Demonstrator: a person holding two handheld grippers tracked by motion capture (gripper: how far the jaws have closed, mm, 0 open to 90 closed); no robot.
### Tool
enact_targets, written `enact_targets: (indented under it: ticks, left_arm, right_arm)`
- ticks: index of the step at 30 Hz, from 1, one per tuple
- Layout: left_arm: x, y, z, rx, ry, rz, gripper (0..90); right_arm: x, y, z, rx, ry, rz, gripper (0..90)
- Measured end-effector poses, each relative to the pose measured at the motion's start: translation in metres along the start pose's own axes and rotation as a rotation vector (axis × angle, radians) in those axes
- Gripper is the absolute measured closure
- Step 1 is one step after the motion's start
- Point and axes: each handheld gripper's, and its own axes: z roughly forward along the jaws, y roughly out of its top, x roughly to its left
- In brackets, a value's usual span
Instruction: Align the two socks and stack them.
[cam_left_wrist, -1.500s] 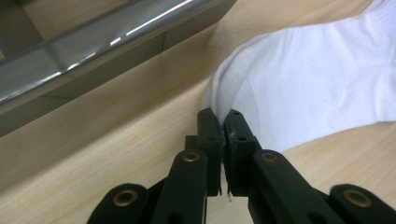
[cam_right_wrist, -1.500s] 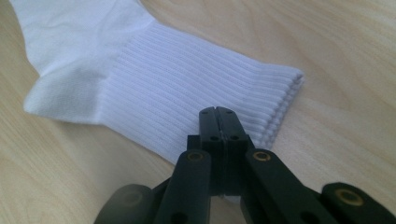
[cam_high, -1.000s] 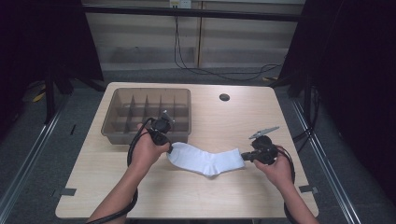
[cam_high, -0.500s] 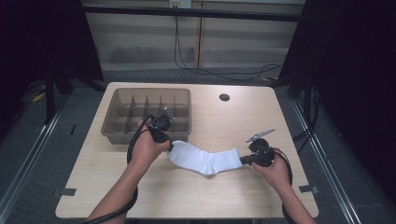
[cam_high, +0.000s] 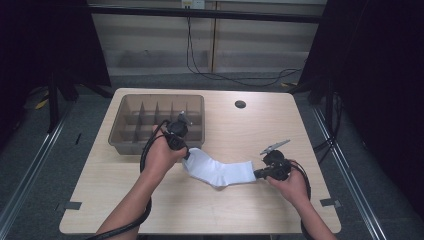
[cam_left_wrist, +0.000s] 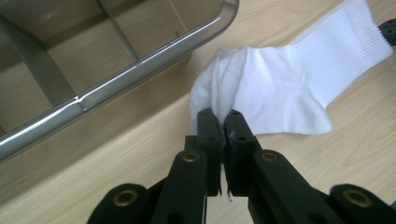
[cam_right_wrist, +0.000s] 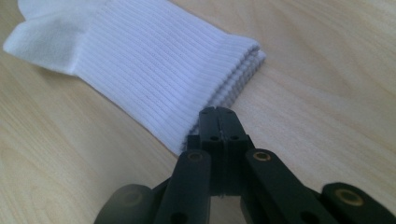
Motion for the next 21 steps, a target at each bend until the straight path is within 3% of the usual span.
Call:
enact_targets:
  ticks: [8, 21]
  left_arm:
    - [-0.005, 0.004, -0.001, 0.003, -0.007, 0.009, 87.0]
    - [-0.021, 0.012, -0.007, -0.001, -0.021, 0.035, 87.0]
  right_arm:
    - [-0.01, 0.005, -0.004, 0.003, -0.039, 0.012, 90.0]
    - [0.007, 0.011, 0.006, 0.01, 0.015, -0.017, 90.0]
